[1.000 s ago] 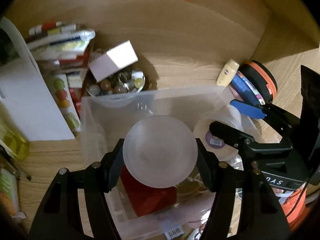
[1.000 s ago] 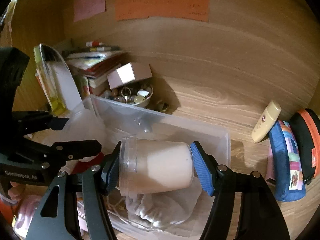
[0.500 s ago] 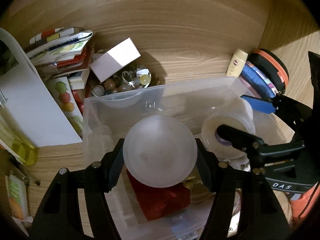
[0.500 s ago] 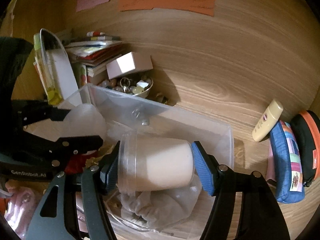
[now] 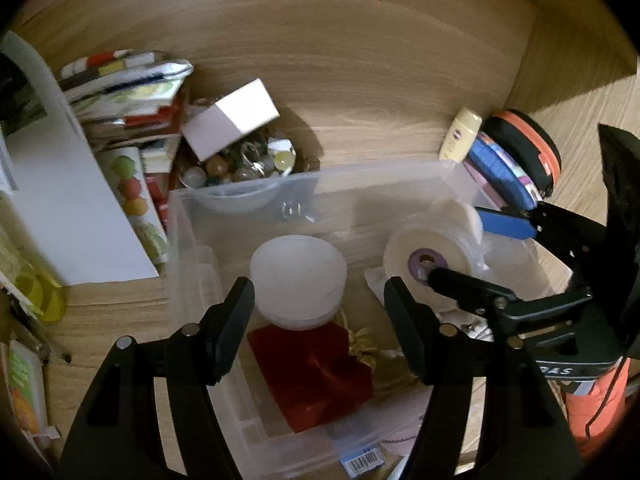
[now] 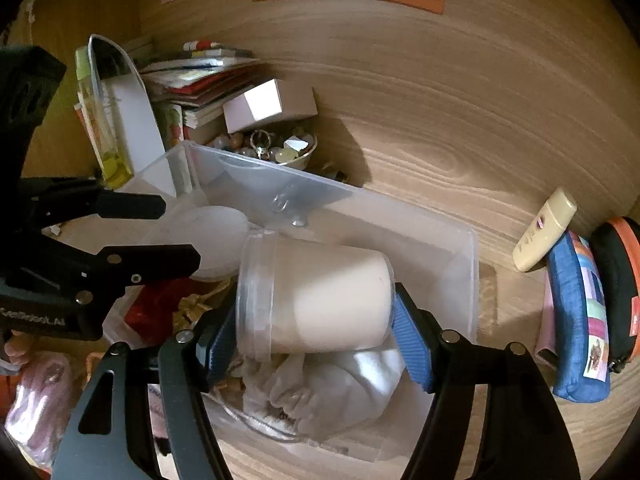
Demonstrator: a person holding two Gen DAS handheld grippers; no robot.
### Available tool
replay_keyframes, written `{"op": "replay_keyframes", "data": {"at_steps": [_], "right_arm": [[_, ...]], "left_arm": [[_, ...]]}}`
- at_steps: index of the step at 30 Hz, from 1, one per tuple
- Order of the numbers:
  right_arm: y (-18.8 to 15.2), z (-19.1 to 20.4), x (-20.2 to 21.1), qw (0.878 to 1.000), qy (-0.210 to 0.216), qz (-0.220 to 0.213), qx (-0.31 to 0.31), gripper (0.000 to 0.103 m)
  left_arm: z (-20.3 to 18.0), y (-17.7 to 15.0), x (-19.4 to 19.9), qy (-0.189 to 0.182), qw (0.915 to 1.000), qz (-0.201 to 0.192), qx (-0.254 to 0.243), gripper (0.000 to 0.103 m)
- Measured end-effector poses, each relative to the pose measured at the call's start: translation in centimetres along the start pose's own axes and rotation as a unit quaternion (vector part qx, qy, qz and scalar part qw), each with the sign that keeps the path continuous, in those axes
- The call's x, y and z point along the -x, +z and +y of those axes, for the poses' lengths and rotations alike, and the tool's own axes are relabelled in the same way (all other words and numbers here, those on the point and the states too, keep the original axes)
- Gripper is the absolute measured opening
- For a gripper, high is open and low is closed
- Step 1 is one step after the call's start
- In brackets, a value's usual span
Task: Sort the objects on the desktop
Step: 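Lower the jar and container into the clear box and open both tools, then grasp the bagged pink rope with the left tool while the right tool grasps the small green-labelled bottle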
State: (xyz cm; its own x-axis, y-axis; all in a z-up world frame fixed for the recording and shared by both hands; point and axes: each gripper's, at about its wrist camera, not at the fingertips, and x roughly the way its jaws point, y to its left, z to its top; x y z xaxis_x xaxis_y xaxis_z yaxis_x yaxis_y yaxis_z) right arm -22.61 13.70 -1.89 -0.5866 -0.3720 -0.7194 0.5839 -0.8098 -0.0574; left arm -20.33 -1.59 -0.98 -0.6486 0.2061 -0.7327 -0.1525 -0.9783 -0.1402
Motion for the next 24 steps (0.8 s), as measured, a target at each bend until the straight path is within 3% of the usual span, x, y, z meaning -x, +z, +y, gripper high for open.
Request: {"op": "replay_keyframes", "data": {"at_steps": [1, 3, 10, 12, 17, 20, 24], "right_arm": [[0.0, 0.0, 0.5, 1.000, 0.000, -0.008, -0.003, 0.070], [0.0, -0.1, 1.4, 1.000, -0.004, -0.021, -0.009, 0.086], [-1.0, 0.0, 4.4, 0.998, -0.023, -0.048, -0.018, 0.087], [-1.5, 0.0, 5.1, 0.998, -0.029, -0.049, -0.017, 0.087], [-3.3, -0.4, 6.9, 0.998, -0.033, -0.052, -0.022, 0.087], [-4.5, -0.4, 7.9, 0.998, -0.035, -0.053, -0.023, 0.087], [-6.0, -0.2, 9.1, 0.997, -0.040, -0.054, -0.022, 0.088]], "left_arm": [[0.1, 0.1, 0.1, 0.007, 1.0000, -0.004, 0.003, 0.067], [0.5, 0.3, 0.6, 0.012, 0.9998, -0.010, 0.011, 0.067], [0.9, 0.1, 2.8, 0.018, 0.9993, -0.025, 0.022, 0.067], [1.0, -0.3, 3.7, 0.012, 0.9993, -0.026, 0.023, 0.075], [1.1, -2.1, 5.9, 0.025, 0.9990, -0.034, 0.012, 0.079], [1.3, -3.7, 7.0, 0.030, 0.9990, -0.033, 0.010, 0.089], [1.4, -5.6, 8.2, 0.041, 0.9988, -0.026, 0.010, 0.090]]}}
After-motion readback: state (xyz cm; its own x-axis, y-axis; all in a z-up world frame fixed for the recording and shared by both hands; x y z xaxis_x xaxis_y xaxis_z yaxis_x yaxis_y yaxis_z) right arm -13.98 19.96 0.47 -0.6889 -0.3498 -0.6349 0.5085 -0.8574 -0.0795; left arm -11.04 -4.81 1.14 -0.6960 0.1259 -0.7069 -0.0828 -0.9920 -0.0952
